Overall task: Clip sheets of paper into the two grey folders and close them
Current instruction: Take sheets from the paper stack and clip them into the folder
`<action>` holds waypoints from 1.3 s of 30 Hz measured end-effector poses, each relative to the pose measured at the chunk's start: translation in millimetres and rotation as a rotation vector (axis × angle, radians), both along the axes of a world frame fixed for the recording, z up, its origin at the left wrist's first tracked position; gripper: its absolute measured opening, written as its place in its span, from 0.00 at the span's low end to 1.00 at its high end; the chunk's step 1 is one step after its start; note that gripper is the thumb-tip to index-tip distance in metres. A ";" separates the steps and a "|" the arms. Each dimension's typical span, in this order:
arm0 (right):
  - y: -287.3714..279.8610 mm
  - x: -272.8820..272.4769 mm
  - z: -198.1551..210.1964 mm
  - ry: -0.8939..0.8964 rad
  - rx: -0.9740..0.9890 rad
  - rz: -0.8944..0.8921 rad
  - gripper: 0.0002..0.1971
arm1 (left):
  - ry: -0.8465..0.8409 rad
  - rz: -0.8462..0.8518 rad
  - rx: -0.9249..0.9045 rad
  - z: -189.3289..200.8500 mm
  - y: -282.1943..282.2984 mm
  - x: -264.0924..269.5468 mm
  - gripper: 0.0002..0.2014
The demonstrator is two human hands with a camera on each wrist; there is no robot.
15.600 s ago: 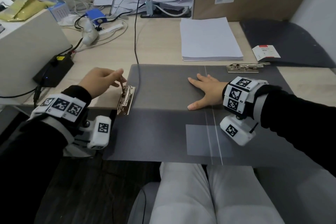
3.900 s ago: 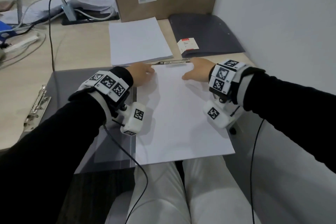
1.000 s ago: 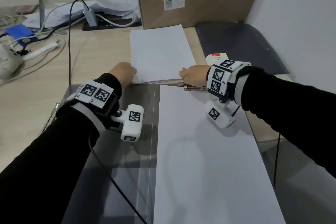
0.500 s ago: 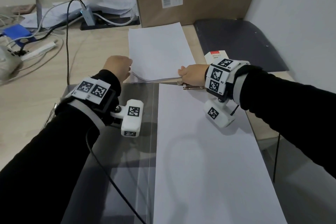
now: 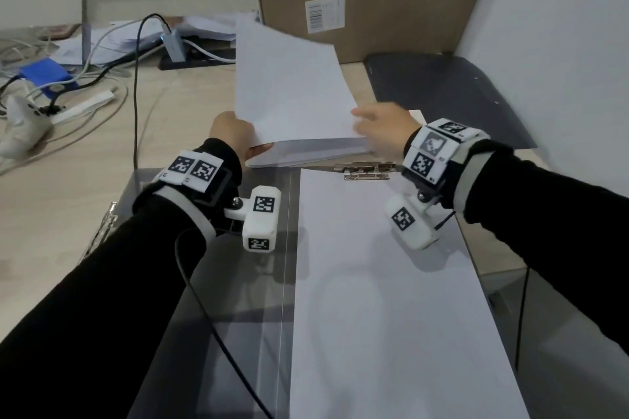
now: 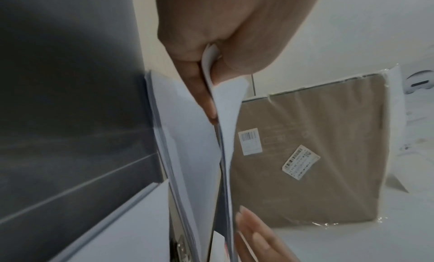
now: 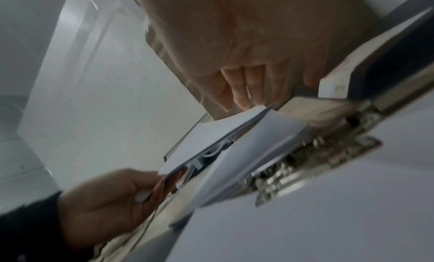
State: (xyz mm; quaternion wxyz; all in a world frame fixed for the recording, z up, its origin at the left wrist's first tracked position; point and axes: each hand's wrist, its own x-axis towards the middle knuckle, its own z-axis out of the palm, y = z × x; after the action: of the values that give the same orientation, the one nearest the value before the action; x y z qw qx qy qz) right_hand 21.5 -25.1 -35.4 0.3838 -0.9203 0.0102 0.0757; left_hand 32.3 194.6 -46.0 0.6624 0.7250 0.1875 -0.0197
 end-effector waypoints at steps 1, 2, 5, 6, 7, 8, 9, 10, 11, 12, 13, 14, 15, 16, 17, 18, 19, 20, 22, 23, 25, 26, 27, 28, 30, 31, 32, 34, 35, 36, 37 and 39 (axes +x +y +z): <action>-5.6 -0.7 5.7 -0.048 0.042 -0.061 0.18 | -0.050 0.024 -0.022 2.6 1.5 -6.3 0.07; -12.1 -0.5 10.0 -0.074 0.081 -0.108 0.21 | -0.090 0.036 -0.092 2.6 6.5 -10.7 0.10; -26.6 -9.9 21.0 0.055 0.312 -0.154 0.20 | -0.143 -0.102 -0.173 10.4 13.1 -36.9 0.12; -29.5 -15.8 23.2 0.134 0.416 -0.147 0.15 | -0.153 -0.147 -0.179 11.5 13.4 -44.9 0.12; -30.8 -24.5 26.0 0.197 0.484 -0.137 0.10 | -0.154 -0.187 -0.172 12.0 13.4 -53.9 0.13; -31.7 -33.4 27.9 0.233 0.494 -0.129 0.06 | -0.157 -0.222 -0.166 11.6 12.4 -61.5 0.14; -33.1 -42.2 28.4 0.252 0.483 -0.126 0.03 | -0.150 -0.237 -0.139 12.7 9.8 -70.7 0.16; -34.9 -50.4 26.9 0.260 0.470 -0.129 0.02 | -0.145 -0.255 -0.126 11.6 8.3 -79.0 0.16; -37.1 -58.8 25.1 0.261 0.461 -0.131 0.03 | -0.142 -0.267 -0.123 11.5 5.6 -87.7 0.16; -39.7 -66.9 22.3 0.249 0.449 -0.132 0.06 | -0.140 -0.285 -0.130 11.3 2.8 -95.9 0.16; -42.3 -75.0 19.3 0.228 0.448 -0.135 0.08 | -0.135 -0.302 -0.128 12.4 -0.2 -105.2 0.15; -45.0 -83.8 16.6 0.202 0.449 -0.142 0.10 | -0.130 -0.315 -0.119 11.9 -3.0 -113.7 0.14; -48.2 -92.3 14.9 0.175 0.451 -0.155 0.10 | -0.121 -0.323 -0.093 12.1 -6.7 -122.5 0.13; -51.7 -100.4 13.4 0.148 0.454 -0.173 0.10 | -0.114 -0.328 -0.074 11.0 -10.4 -129.5 0.12; -55.9 -109.0 12.7 0.122 0.457 -0.195 0.09 | -0.105 -0.333 -0.035 10.3 -14.3 -137.3 0.11; -60.8 -117.1 12.8 0.100 0.456 -0.223 0.08 | -0.099 -0.343 0.018 9.6 -17.8 -144.3 0.12; -67.2 -124.6 13.1 0.080 0.452 -0.252 0.08 | -0.094 -0.347 0.117 8.5 -20.4 -150.4 0.14; -73.5 -132.8 13.6 0.066 0.450 -0.280 0.07 | -0.087 -0.357 0.234 4.9 -20.5 -154.4 0.17; -88.3 -149.1 13.1 0.055 0.461 -0.326 0.09 | -0.056 -0.415 0.492 -1.7 -18.7 -166.1 0.23; -95.7 -157.0 12.1 0.055 0.460 -0.344 0.12 | -0.020 -0.469 0.600 -4.4 -18.3 -174.5 0.26; -109.6 -172.1 9.1 0.063 0.448 -0.363 0.16 | 0.075 -0.610 0.747 -12.2 -19.8 -189.6 0.32; -114.0 -179.6 7.7 0.068 0.447 -0.365 0.16 | 0.110 -0.681 0.821 -15.5 -22.8 -197.0 0.33; -118.3 -186.6 6.0 0.074 0.447 -0.366 0.17 | 0.145 -0.734 0.904 -16.9 -27.5 -206.8 0.33; -121.3 -192.3 3.9 0.082 0.445 -0.366 0.17 | 0.169 -0.767 0.986 -20.0 -32.2 -214.1 0.33; -126.0 -201.4 -0.6 0.085 0.440 -0.367 0.16 | 0.182 -0.811 1.082 -22.5 -40.0 -225.1 0.35; -128.2 -205.2 -2.6 0.083 0.440 -0.366 0.17 | 0.183 -0.825 1.098 -22.8 -43.8 -229.0 0.36; -130.4 -208.6 -4.7 0.083 0.450 -0.366 0.17 | 0.179 -0.839 1.104 -25.9 -45.7 -229.1 0.36; -136.0 -212.4 -8.3 0.087 0.468 -0.366 0.18 | 0.186 -0.858 1.086 -27.6 -52.1 -231.1 0.36; -138.6 -214.1 -8.8 0.089 0.468 -0.370 0.18 | 0.183 -0.866 1.072 -28.3 -56.4 -231.5 0.37; -141.4 -215.2 -8.4 0.089 0.469 -0.376 0.18 | 0.174 -0.871 1.050 -29.4 -61.9 -231.5 0.37; -144.6 -216.0 -7.2 0.088 0.468 -0.387 0.19 | 0.170 -0.879 1.016 -29.6 -67.4 -232.2 0.37; -151.8 -215.8 -5.4 0.090 0.469 -0.401 0.19 | 0.165 -0.883 0.910 -28.5 -78.9 -231.8 0.36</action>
State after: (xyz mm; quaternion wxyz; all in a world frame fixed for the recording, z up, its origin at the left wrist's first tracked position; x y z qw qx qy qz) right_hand -194.3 -177.0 -40.8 0.5920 -0.7821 0.1906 0.0395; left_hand -199.5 115.7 -74.4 0.2011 0.9388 -0.0890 -0.2651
